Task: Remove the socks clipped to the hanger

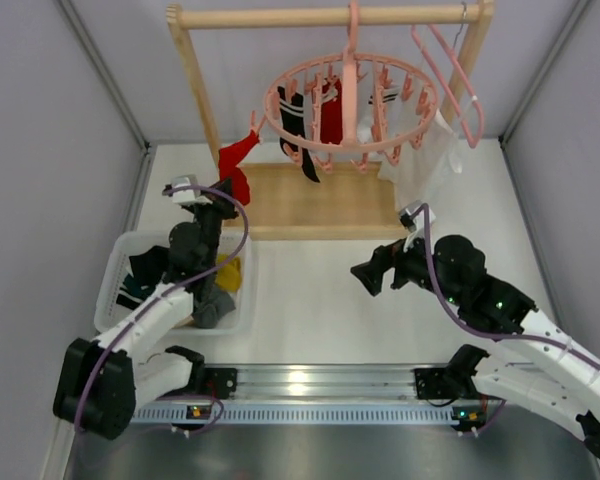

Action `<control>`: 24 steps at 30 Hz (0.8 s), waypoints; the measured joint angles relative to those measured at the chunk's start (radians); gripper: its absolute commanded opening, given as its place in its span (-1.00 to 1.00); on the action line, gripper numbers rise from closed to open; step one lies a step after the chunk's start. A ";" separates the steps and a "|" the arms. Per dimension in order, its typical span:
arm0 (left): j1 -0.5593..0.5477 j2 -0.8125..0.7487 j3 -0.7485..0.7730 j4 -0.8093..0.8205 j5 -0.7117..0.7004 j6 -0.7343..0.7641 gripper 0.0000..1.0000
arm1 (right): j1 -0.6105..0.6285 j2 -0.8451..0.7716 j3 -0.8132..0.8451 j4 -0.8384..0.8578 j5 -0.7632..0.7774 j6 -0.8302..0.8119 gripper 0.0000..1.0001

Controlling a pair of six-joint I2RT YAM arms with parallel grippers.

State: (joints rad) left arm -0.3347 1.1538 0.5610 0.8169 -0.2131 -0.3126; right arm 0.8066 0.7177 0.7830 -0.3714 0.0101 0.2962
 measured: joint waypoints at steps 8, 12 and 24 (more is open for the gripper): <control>-0.040 -0.244 -0.105 -0.023 -0.093 -0.010 -1.00 | 0.000 0.011 0.064 -0.017 -0.012 -0.008 0.99; -0.134 -0.306 -0.125 -0.037 -0.126 0.010 -1.00 | 0.000 0.017 0.130 -0.034 -0.012 -0.014 0.99; -0.634 -0.239 -0.127 -0.055 -0.375 0.149 -1.00 | 0.000 0.091 0.341 -0.116 0.008 0.012 0.68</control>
State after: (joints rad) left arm -0.9691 0.9150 0.4339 0.7616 -0.5880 -0.1635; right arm 0.8066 0.8089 1.1236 -0.4870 0.0177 0.3080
